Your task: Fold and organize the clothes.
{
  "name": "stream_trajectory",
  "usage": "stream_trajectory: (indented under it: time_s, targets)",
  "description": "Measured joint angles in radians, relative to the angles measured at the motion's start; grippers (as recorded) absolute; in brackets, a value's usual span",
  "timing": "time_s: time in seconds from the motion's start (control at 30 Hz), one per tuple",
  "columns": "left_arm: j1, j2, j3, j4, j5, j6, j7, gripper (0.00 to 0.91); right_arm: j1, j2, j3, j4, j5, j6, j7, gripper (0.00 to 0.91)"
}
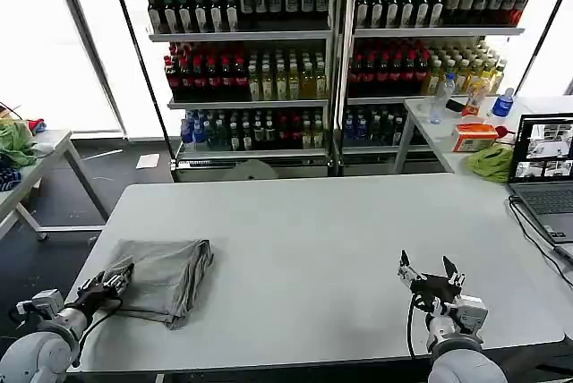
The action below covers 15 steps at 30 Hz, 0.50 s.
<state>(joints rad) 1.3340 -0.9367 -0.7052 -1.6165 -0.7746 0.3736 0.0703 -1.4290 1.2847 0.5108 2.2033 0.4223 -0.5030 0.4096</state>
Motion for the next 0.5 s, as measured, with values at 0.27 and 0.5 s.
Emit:
stream_trajectory:
  time_s: [0.27,0.5]
  targets:
    - [0.013,-0.002,-0.009,-0.013,0.002,0.002,0.0,0.0,0.012,-0.005,-0.003,0.0,0.001,-0.002,0.0,0.907]
    - [0.01,0.008,-0.034,-0.015,-0.003,0.006,-0.032,0.0,0.028,-0.012,-0.008,-0.007,0.009,-0.006,-0.001,0.907]
